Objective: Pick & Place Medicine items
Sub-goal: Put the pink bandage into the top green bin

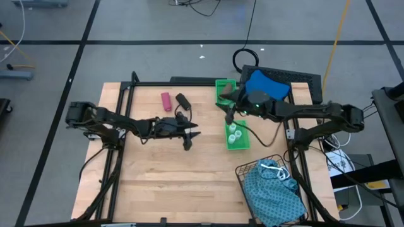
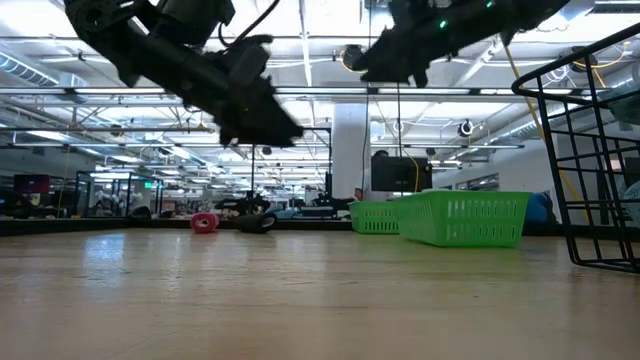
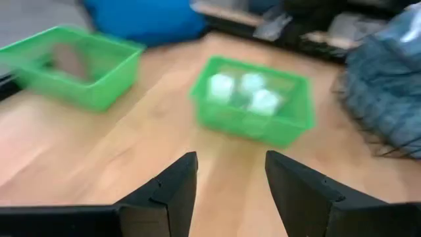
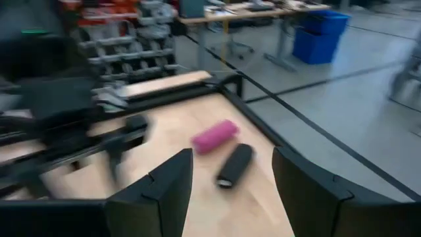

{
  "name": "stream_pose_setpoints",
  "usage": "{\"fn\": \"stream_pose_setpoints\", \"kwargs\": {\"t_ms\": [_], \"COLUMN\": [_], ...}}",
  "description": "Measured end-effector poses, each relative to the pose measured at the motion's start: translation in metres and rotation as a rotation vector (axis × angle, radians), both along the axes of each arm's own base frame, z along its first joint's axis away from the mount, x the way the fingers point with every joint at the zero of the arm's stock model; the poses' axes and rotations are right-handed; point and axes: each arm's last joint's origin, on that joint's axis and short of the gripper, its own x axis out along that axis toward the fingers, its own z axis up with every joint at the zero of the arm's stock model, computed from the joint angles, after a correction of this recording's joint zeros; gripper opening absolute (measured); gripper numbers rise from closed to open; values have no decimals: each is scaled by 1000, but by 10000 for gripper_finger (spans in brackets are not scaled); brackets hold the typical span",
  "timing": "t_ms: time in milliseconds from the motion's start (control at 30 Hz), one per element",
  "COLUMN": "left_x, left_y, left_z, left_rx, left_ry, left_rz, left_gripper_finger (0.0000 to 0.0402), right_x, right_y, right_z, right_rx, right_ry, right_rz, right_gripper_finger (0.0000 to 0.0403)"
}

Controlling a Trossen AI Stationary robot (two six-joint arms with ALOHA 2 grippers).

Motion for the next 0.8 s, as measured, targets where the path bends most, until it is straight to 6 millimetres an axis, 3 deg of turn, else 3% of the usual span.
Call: {"fn": "stream_pose_setpoints", "kwargs": {"t_ms": [200,367,533,800], "left_x": [-36,-59,-65,-66], "left_y": [21,46,74,103], "left_z": [16,13,-2,-31], "left_rx": [-2,-66,-202,-240], "left_ry": [169,248,280,350], "left_rz": [281,588,755,905], "left_gripper_finger": [189,220,272,323], "right_x": [-17,-27,-30,-34], "right_y": [28,38,39,39], "right_z": [7,0,-12,-27], "right_rx": [-6,3,2,7], "right_ry": [-38,-47,-81,-126], "right_rz": [87,113,114,111], "right_gripper_finger": [195,189,184,182]}}
